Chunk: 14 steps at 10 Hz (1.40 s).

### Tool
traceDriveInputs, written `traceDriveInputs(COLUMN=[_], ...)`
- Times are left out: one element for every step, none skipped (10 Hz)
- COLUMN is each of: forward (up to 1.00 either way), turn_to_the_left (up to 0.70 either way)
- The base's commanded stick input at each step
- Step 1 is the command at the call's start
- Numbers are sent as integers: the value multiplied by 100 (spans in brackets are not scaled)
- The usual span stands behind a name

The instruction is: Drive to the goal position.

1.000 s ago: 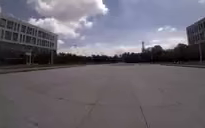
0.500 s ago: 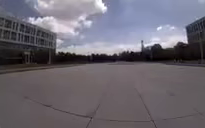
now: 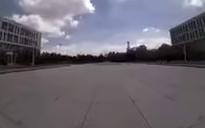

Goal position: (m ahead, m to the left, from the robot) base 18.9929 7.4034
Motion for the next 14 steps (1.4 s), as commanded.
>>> traceDriveInputs(forward=[70,70,70,70,70,70,70,70,70,70,70,70,70,70], turn_to_the_left=[0,0,0,0,0,0,0,0,0,0,0,0,0,0])
